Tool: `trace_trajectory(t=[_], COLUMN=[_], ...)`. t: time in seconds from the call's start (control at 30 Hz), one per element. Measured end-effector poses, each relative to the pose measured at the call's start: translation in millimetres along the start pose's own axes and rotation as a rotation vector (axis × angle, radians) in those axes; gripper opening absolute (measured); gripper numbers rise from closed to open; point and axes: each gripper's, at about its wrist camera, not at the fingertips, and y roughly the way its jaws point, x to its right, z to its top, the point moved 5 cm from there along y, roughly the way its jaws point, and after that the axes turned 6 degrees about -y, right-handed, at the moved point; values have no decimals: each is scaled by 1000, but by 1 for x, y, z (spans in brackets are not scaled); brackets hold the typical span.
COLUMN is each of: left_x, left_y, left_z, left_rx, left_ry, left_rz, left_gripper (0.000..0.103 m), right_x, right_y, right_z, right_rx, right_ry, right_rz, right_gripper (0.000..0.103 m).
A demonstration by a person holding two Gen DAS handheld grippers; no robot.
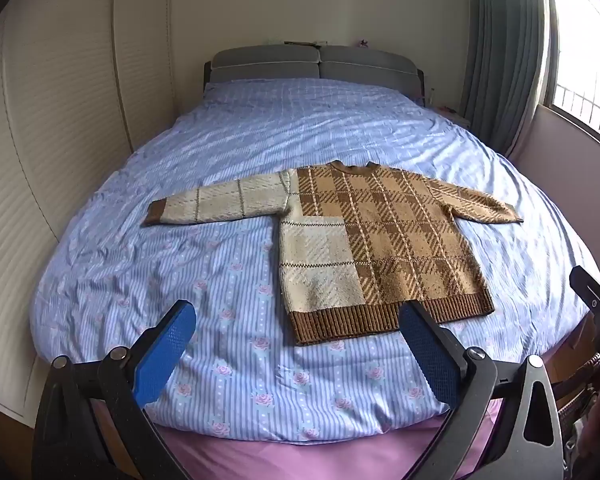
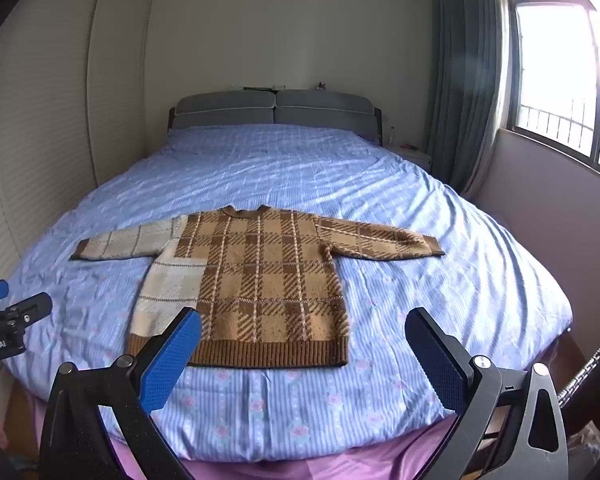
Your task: Fold small clothes
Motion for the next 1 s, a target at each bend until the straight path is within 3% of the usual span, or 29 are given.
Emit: trace_trajectory(t=[1.0], left_x=[4], left_y=[-9], left_z=[-1], left_rx=[21], left_ry=[15], left_rz=[5], left_gripper=[103], right_x=[8], right_y=[-2], right_z=[-1], right_rx=[-12], right_ry=[24], right_rz=[-12], right_gripper=[102])
